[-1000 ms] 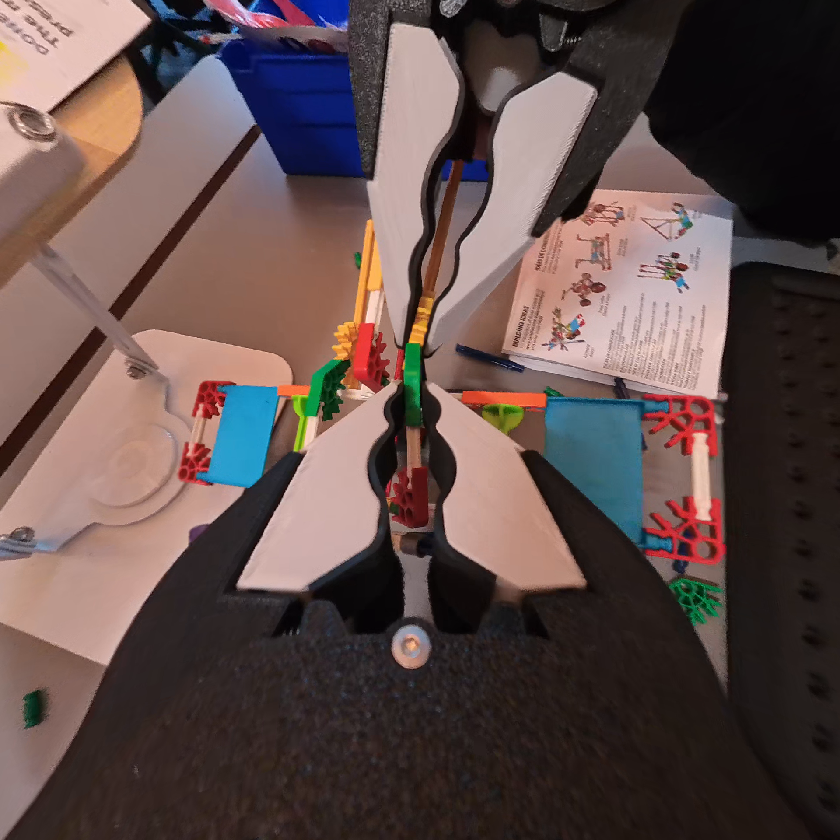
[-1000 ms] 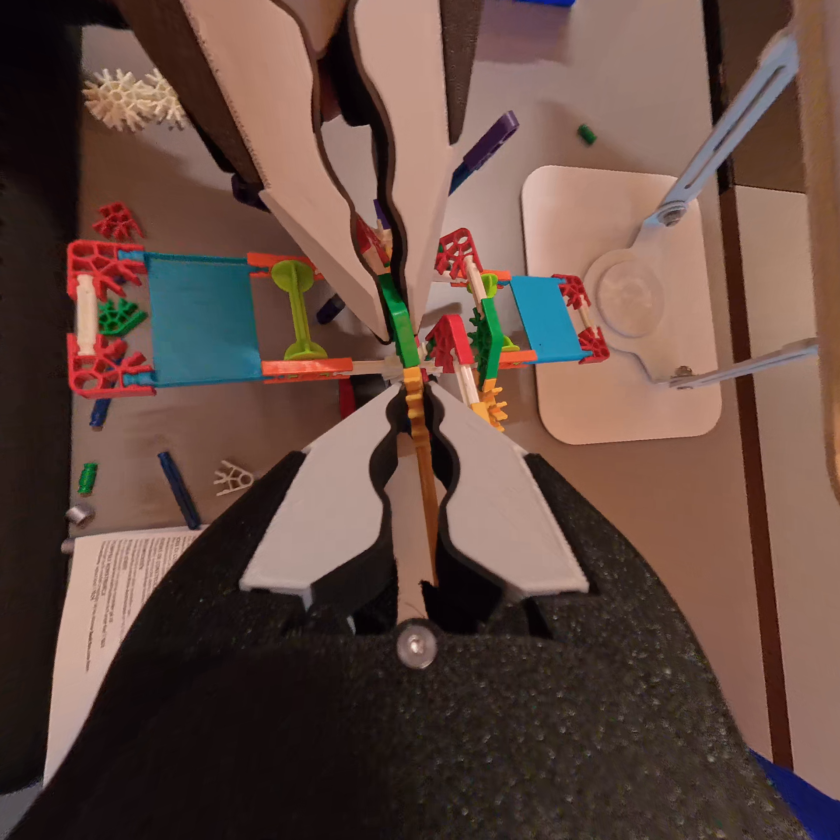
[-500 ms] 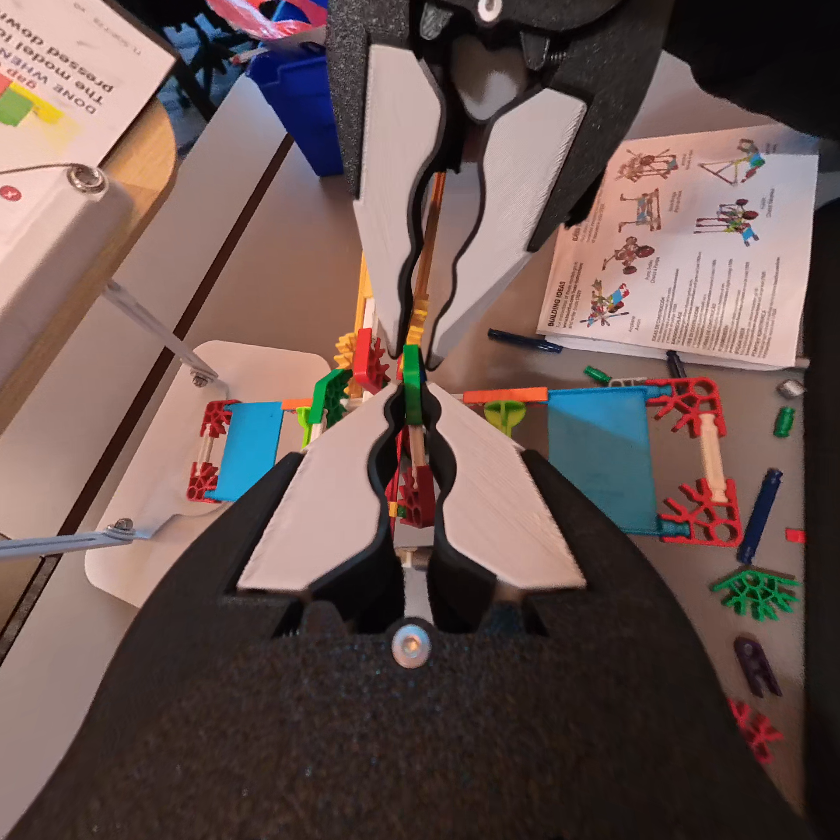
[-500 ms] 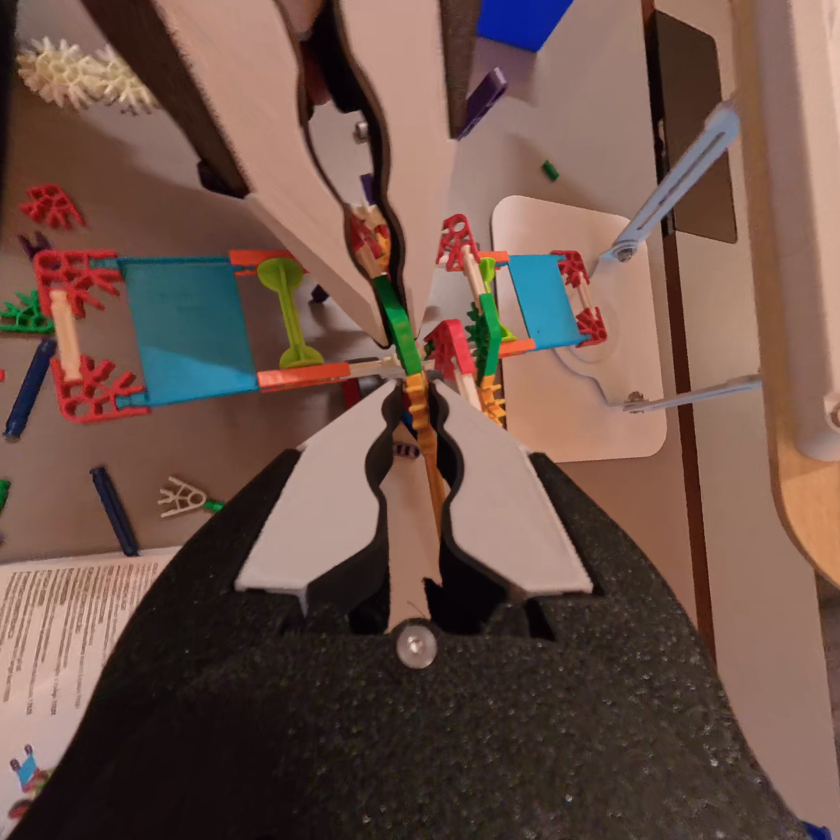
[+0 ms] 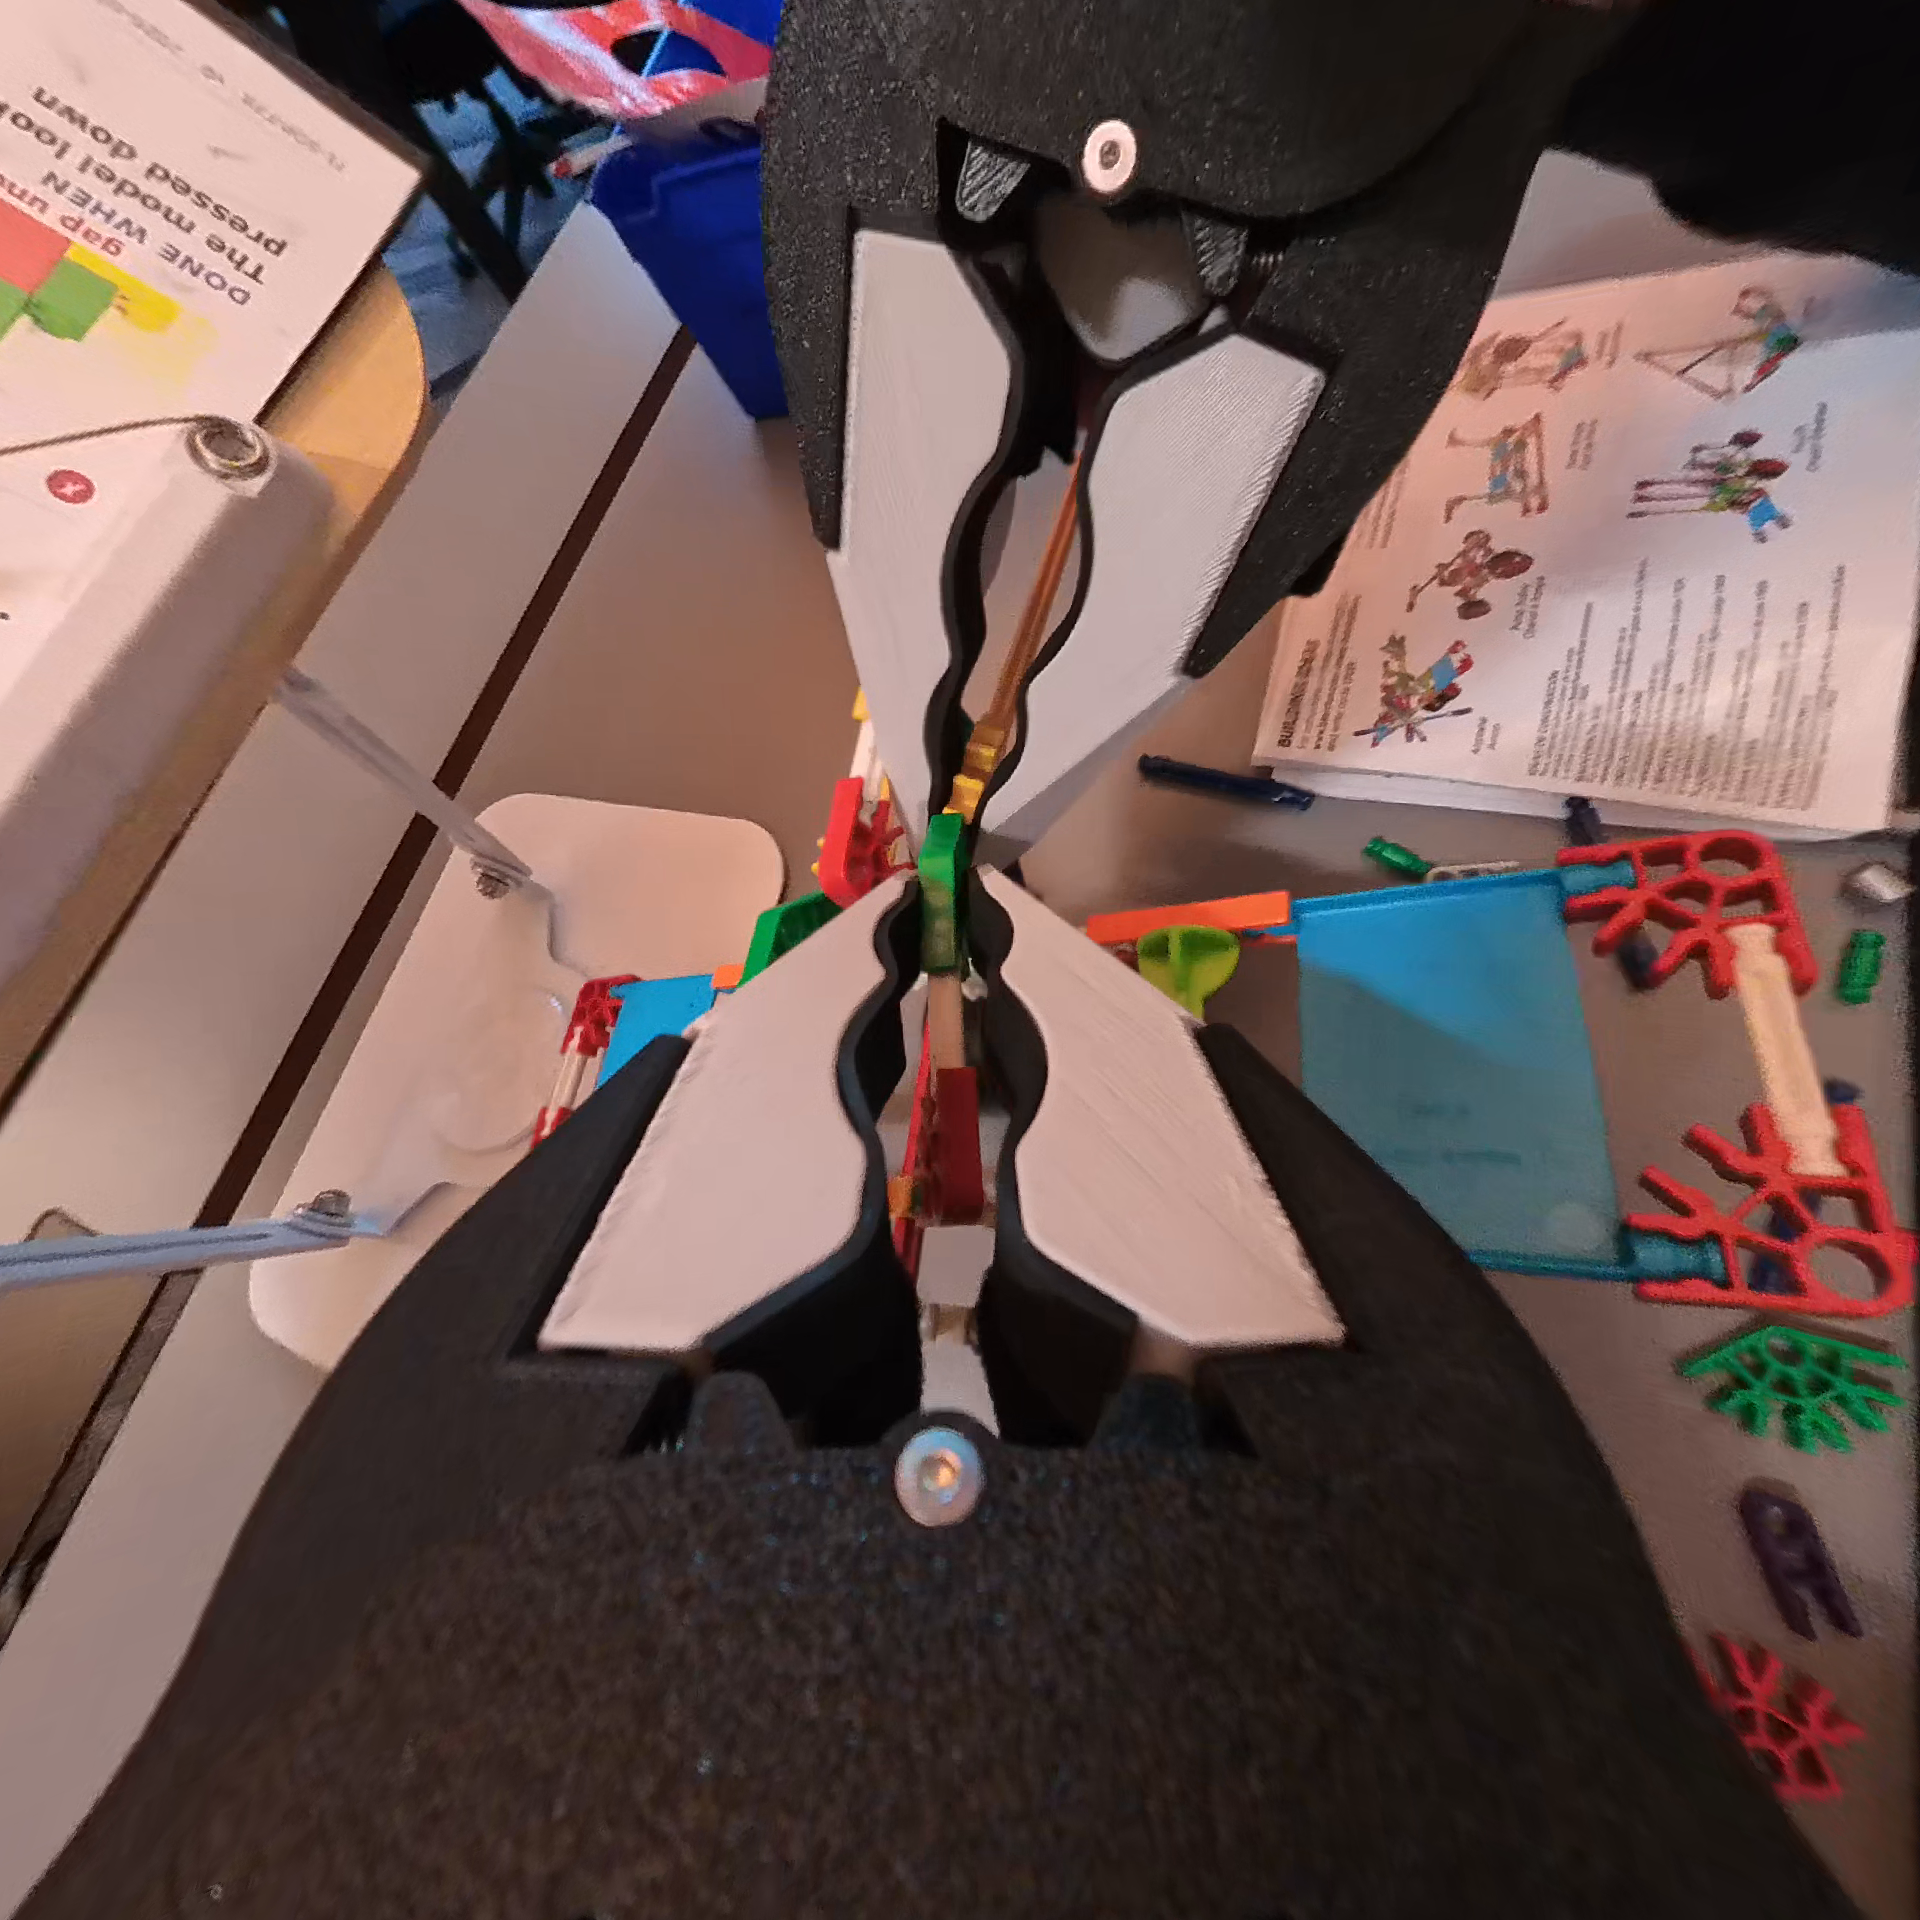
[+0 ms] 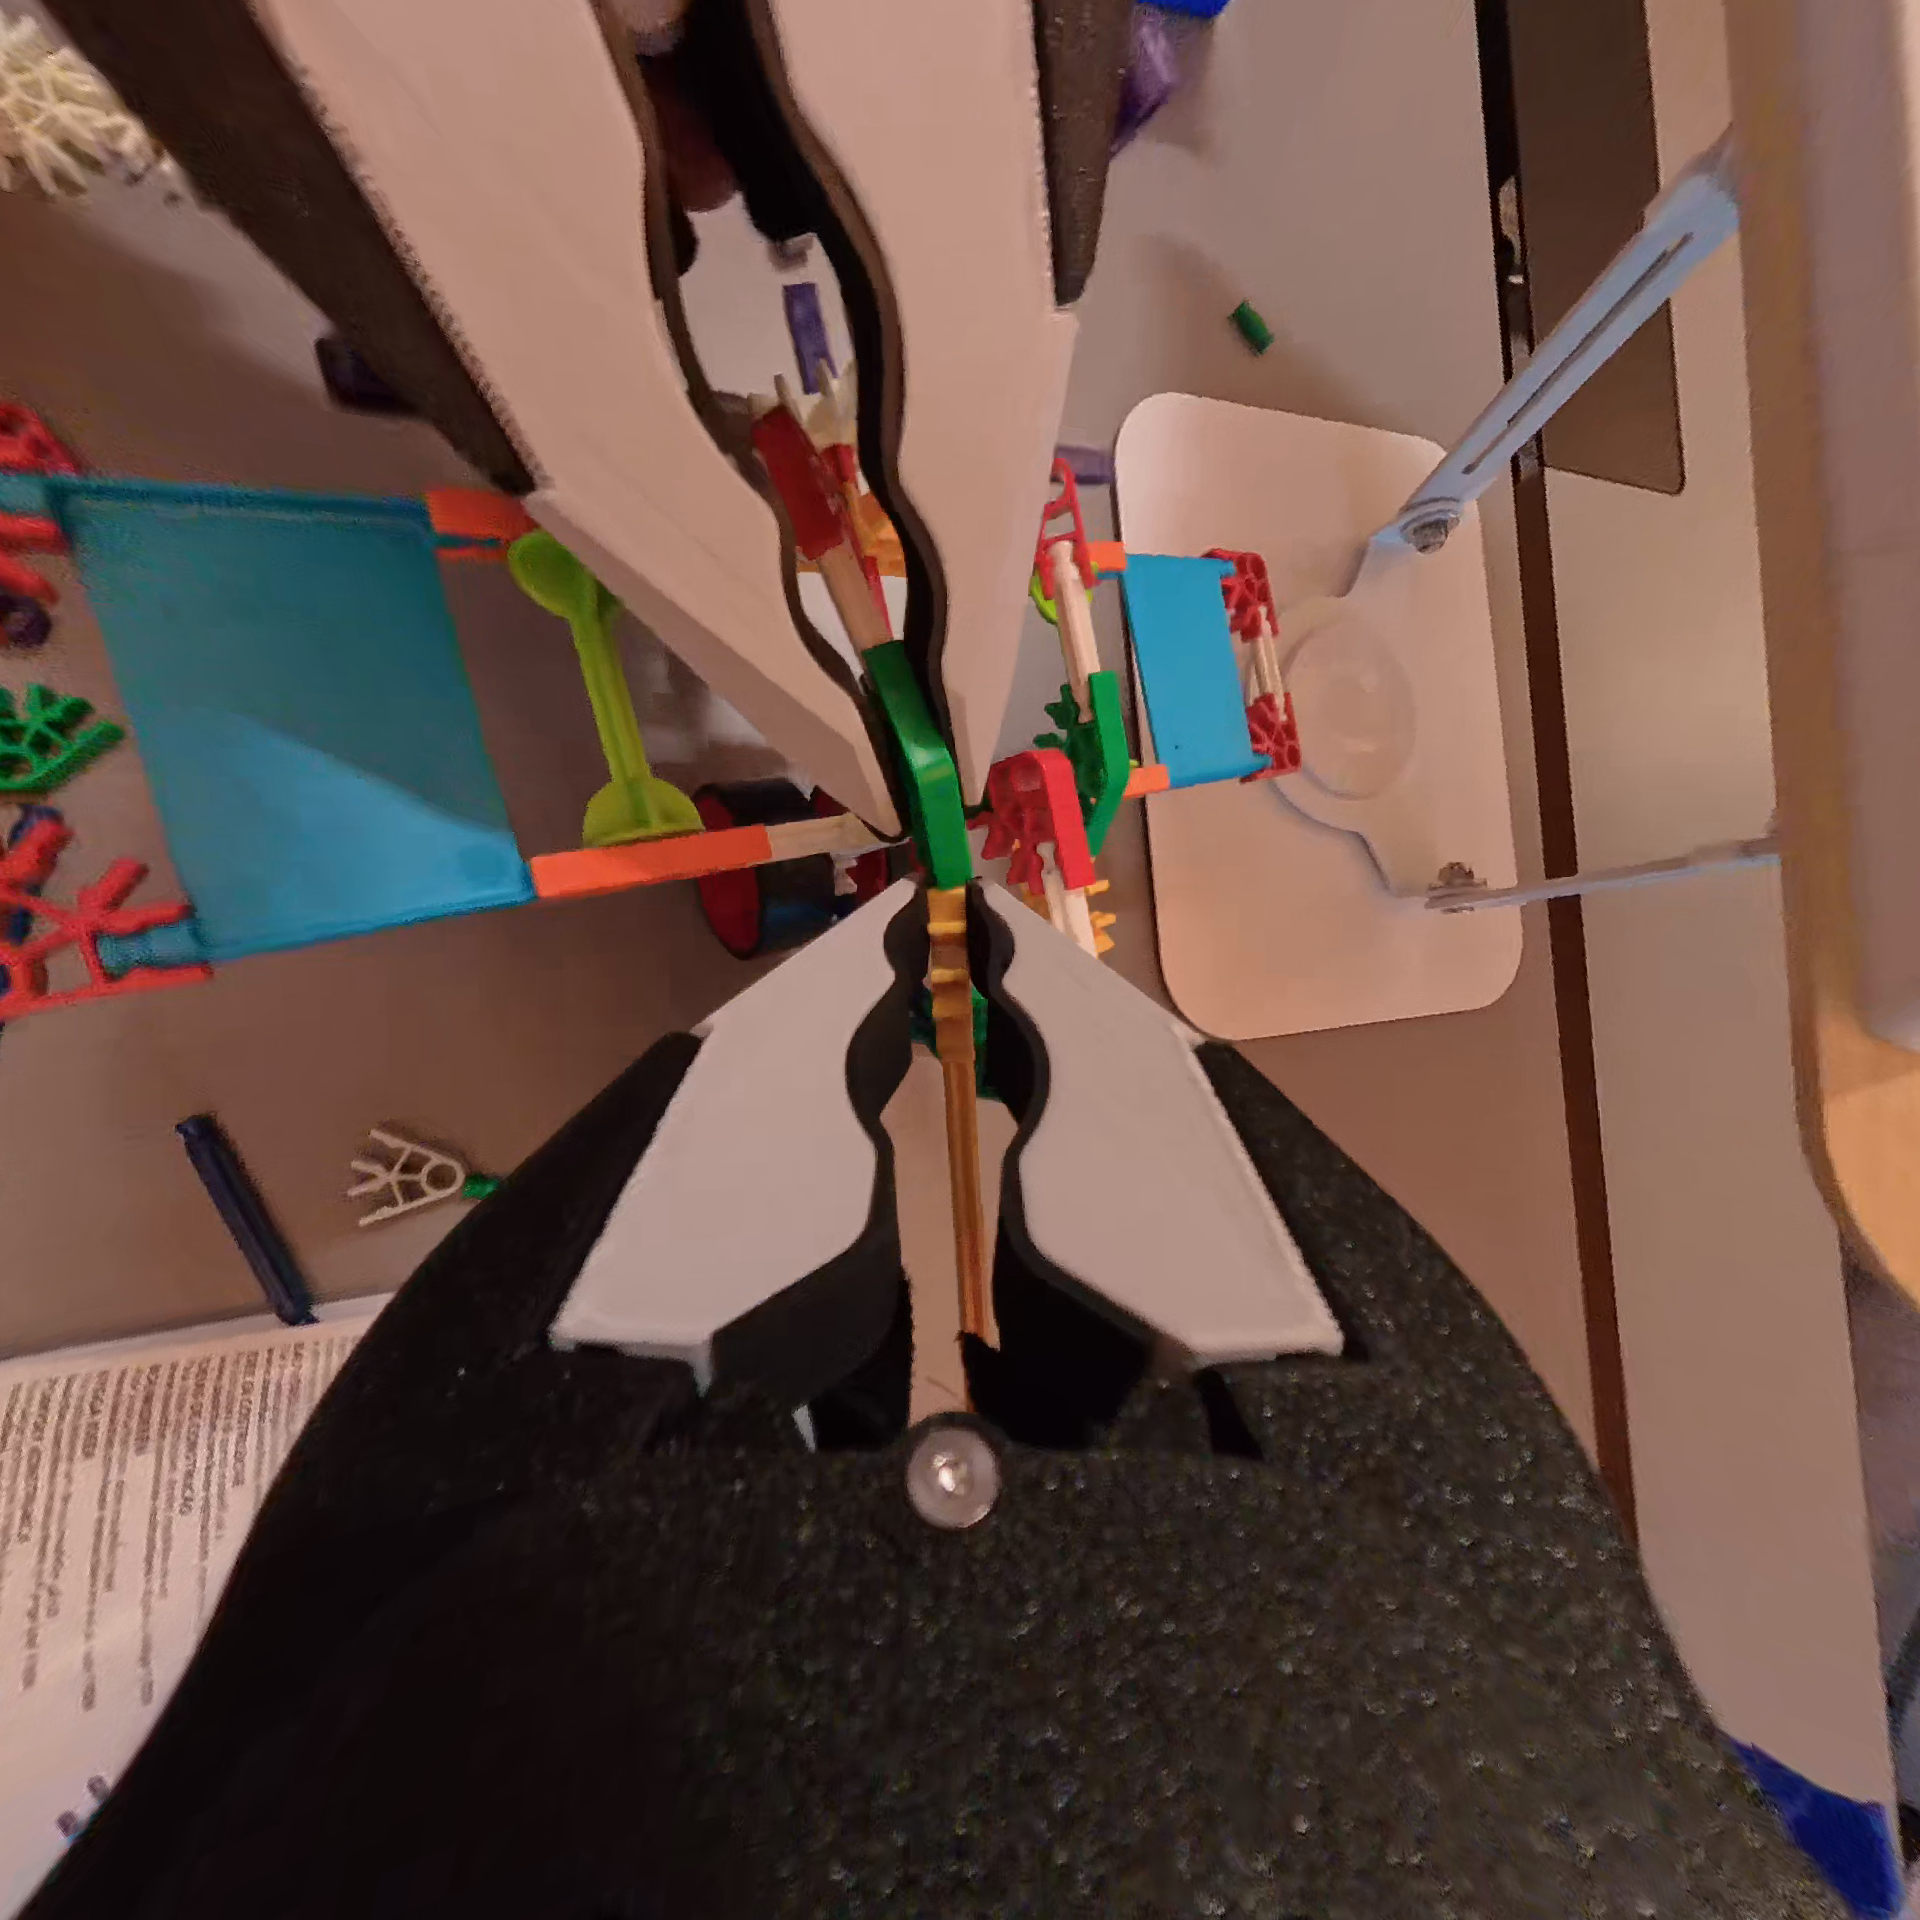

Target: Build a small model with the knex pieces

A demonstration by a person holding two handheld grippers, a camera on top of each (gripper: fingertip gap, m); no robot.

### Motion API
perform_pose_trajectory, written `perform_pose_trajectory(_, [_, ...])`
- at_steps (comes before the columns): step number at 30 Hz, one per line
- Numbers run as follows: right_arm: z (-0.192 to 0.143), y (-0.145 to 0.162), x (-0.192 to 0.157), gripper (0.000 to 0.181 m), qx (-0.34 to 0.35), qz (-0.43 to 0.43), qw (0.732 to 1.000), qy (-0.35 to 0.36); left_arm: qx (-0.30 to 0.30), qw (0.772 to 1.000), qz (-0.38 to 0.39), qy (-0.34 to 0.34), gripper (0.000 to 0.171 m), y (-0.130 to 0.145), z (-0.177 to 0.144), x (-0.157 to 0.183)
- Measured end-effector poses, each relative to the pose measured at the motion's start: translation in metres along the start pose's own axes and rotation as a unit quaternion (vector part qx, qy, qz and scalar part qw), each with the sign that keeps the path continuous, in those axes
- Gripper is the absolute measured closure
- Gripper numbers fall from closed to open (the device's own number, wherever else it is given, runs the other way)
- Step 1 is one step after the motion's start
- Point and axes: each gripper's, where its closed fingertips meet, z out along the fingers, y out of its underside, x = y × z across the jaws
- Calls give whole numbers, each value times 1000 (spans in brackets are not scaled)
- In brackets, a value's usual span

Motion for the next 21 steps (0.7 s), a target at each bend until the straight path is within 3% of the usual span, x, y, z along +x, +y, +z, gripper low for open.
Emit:
perform_pose_trajectory(11, [10, 3, 3, 178, 45, 151, 987, 13, -35, 992, 65, -103, 168, 3, 7, -7])
perform_pose_trajectory(21, [11, -5, 10, 179, 129, 309, 942, 21, -49, 978, 92, -180, 168, -1, 6, -19])
